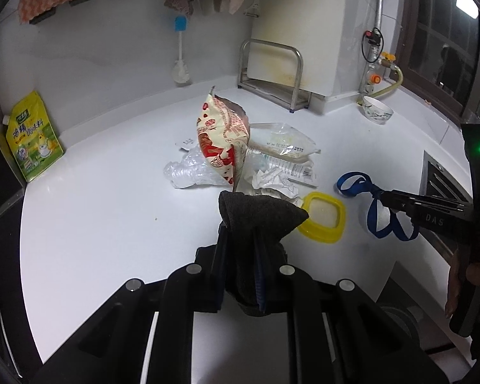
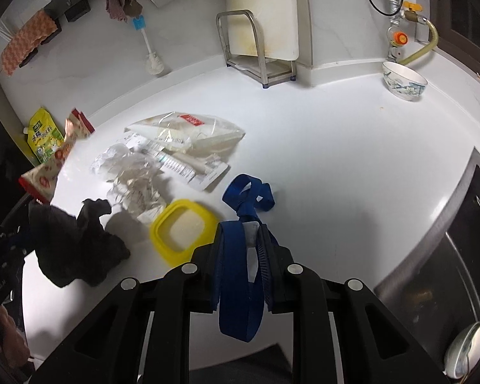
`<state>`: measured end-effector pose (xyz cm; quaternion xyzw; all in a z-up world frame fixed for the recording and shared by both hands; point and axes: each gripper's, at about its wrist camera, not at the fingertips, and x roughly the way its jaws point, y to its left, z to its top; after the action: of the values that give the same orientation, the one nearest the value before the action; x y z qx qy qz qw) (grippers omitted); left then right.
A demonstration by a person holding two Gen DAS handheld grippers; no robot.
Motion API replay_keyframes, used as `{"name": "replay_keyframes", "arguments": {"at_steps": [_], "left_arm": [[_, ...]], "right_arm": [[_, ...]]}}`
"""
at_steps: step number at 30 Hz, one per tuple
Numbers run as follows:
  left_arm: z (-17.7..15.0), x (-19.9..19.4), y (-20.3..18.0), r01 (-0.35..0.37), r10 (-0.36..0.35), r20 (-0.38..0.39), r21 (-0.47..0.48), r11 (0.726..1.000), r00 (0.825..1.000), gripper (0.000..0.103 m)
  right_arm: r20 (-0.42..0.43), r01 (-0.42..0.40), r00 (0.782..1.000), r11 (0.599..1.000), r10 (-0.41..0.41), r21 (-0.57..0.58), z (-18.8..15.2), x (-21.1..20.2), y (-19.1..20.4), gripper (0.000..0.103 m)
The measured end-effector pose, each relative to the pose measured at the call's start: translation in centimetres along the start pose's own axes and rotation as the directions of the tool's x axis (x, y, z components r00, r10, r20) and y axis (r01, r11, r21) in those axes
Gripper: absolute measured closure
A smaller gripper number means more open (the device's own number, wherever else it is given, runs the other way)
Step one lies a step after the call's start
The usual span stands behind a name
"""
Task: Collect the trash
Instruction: 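Grasp the blue strap with the right tool while the left tool holds the cloth, then lift the blue strap and grey cloth and carry both toward the bin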
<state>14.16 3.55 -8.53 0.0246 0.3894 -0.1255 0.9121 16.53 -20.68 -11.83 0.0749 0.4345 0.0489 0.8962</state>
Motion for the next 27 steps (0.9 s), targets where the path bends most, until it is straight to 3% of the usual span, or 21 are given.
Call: {"name": "replay_keyframes", "arguments": {"at_steps": [9, 12, 14, 18, 27], "left_arm": [[-1.1, 0.2, 0.3, -0.011, 0.011, -0.064, -0.001, 1.000, 0.998, 0.082], [-1.3, 0.5, 1.0, -0.023, 0.021, -0.070, -0.015, 1.000, 0.997, 0.065], [-1.5, 0.3, 1.3, -0.033, 0.032, -0.052, -0.018, 0.999, 0.998, 0.044], [-2.0, 0.4, 1.7, -0.036, 0.036, -0.040, -0.010, 0.999, 0.999, 0.044], [-4.2, 2.7, 2.7, -0.057, 0.057, -0.092, -0.005, 0.998, 0.994, 0.040]], "right_arm": [[0.000, -0.020, 1.000, 0.998, 0.020, 0.052, -1.7, -1.2, 0.2, 0.083], [-0.002, -0.025, 1.000, 0.998, 0.025, 0.057, -2.1, -1.3, 0.4, 0.083], [-0.004, -0.026, 1.000, 0.998, 0.026, 0.056, -2.3, -1.4, 0.6, 0.083], [-0.006, -0.030, 1.000, 0.998, 0.030, 0.060, -2.5, -1.4, 0.8, 0.083], [-0.027, -0.034, 0.999, 0.997, 0.036, 0.071, -3.0, -0.9, 1.0, 0.083]]}}
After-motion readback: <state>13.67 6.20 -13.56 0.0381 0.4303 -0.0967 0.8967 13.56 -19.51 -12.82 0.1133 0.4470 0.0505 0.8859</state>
